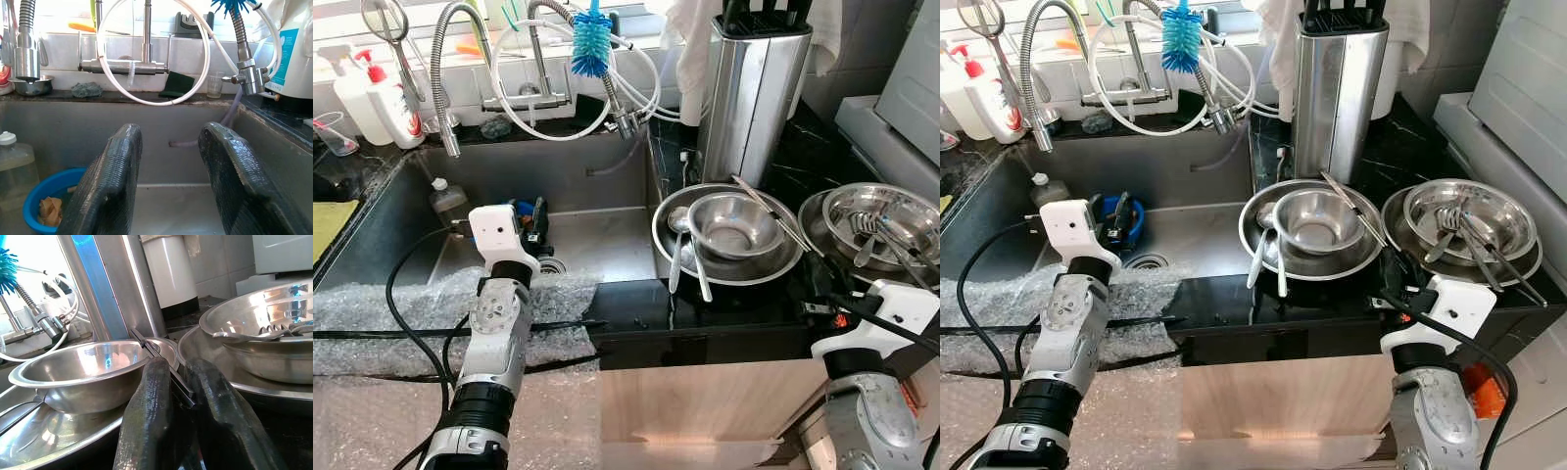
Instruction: Kitchen organization
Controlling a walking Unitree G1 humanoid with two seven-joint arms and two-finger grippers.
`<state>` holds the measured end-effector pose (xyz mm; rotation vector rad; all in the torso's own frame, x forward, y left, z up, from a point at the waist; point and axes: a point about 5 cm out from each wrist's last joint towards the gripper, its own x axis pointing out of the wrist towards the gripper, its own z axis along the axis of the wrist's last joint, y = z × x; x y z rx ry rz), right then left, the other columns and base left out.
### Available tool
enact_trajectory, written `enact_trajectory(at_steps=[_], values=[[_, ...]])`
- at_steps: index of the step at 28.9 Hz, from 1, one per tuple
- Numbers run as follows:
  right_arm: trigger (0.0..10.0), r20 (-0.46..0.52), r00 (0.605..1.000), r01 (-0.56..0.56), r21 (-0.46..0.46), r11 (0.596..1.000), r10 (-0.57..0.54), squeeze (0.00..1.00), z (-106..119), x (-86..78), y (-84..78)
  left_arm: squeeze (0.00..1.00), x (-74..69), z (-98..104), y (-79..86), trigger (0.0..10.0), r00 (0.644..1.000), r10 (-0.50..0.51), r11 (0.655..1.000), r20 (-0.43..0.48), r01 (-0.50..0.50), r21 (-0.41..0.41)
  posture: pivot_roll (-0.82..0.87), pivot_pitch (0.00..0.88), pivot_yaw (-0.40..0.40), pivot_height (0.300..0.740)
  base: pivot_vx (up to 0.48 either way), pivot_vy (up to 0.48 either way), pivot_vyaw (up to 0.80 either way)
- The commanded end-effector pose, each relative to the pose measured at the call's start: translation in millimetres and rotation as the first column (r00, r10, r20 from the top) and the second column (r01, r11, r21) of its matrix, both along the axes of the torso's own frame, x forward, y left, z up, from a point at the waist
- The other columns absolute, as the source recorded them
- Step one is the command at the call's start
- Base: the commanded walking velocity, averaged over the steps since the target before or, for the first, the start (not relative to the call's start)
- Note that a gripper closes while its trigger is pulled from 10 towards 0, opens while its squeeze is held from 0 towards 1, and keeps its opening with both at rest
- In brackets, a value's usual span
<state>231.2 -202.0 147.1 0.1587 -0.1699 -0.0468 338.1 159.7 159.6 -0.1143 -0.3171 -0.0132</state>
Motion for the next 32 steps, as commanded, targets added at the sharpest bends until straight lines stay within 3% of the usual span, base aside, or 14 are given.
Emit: enact_trajectory(at_steps=[1, 12, 32], values=[[0.0, 0.001, 1.000, -0.005, 0.000, 1.000, 0.005, 0.00, 1, 1.5, 1.5, 0.00, -0.7, -3, 3.3, 10.0, 1.000, 0.016, 1.000, -0.020, -0.016, 0.006, -0.07, 0.053, 0.074, 0.740, 0.000, 0.000, 0.00], [0.0, 0.017, 0.999, -0.028, 0.007, 1.000, 0.028, 0.00, 4, 4.0, 6.6, 0.00, -0.6, -3, 3.2, 10.0, 1.000, 0.021, 0.999, -0.019, -0.021, 0.027, -0.07, 0.050, 0.073, 0.740, 0.000, 0.000, 0.00], [0.0, 0.108, 0.983, -0.152, 0.009, 0.988, 0.150, 0.00, 32, 12.0, 31.6, 0.00, -0.6, -4, 3.3, 10.0, 0.999, 0.031, 0.999, -0.022, -0.031, 0.024, -0.07, 0.050, 0.069, 0.740, 0.000, 0.000, 0.00]])
